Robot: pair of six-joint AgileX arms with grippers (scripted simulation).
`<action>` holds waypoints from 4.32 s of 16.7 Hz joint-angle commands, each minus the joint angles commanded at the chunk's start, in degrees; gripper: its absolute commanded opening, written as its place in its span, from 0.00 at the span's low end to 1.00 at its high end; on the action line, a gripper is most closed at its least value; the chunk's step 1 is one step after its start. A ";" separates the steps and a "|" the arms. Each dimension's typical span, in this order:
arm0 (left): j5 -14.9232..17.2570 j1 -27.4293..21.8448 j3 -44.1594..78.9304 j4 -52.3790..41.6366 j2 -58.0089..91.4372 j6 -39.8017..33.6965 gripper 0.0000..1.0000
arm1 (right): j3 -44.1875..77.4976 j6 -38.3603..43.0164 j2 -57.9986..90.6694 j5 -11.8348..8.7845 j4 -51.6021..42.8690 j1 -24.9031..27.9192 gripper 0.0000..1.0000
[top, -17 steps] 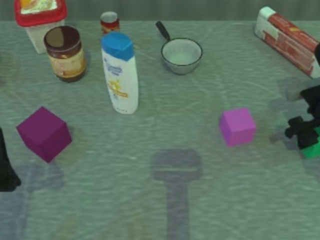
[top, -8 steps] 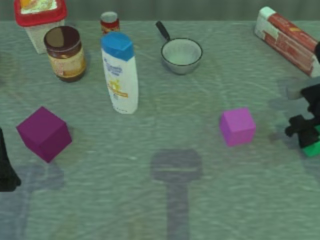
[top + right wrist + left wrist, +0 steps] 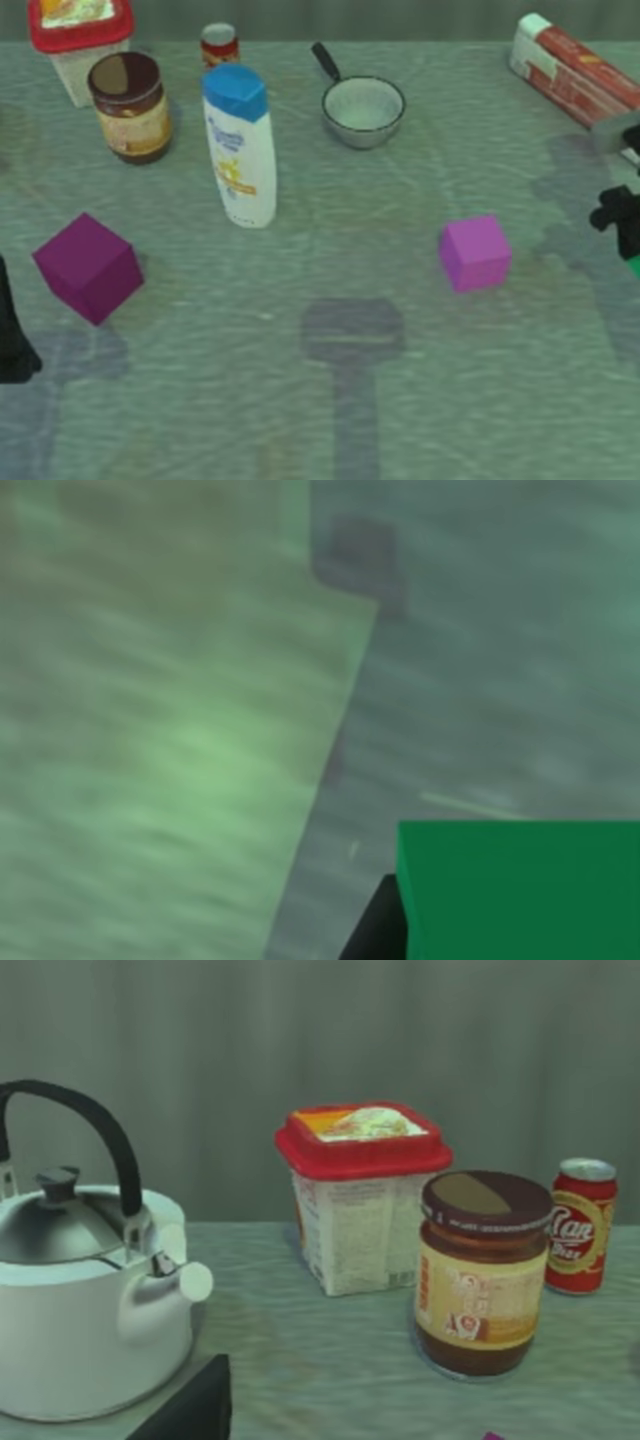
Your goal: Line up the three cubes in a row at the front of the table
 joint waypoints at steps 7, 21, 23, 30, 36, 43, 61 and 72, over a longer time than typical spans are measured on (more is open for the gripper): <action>0.00 0.00 0.00 0.00 0.00 0.00 1.00 | -0.16 4.05 -0.02 0.12 -0.36 2.80 0.00; 0.00 0.00 0.00 0.00 0.00 0.00 1.00 | -6.97 55.66 -8.58 1.40 -2.49 35.89 0.00; 0.00 0.00 0.00 0.00 0.00 0.00 1.00 | -7.43 57.43 -9.38 1.51 -2.32 37.37 0.00; 0.00 0.00 0.00 0.00 0.00 0.00 1.00 | -8.84 57.52 -8.42 1.47 0.02 37.24 0.00; 0.00 0.00 0.00 0.00 0.00 0.00 1.00 | -16.41 57.87 -4.25 1.49 12.00 37.64 0.00; 0.00 0.00 0.00 0.00 0.00 0.00 1.00 | -17.31 57.90 -3.71 1.55 13.24 37.74 0.15; 0.00 0.00 0.00 0.00 0.00 0.00 1.00 | -17.31 57.90 -3.71 1.55 13.24 37.74 1.00; 0.00 0.00 0.00 0.00 0.00 0.00 1.00 | -8.48 57.99 -9.37 1.51 -1.54 38.33 1.00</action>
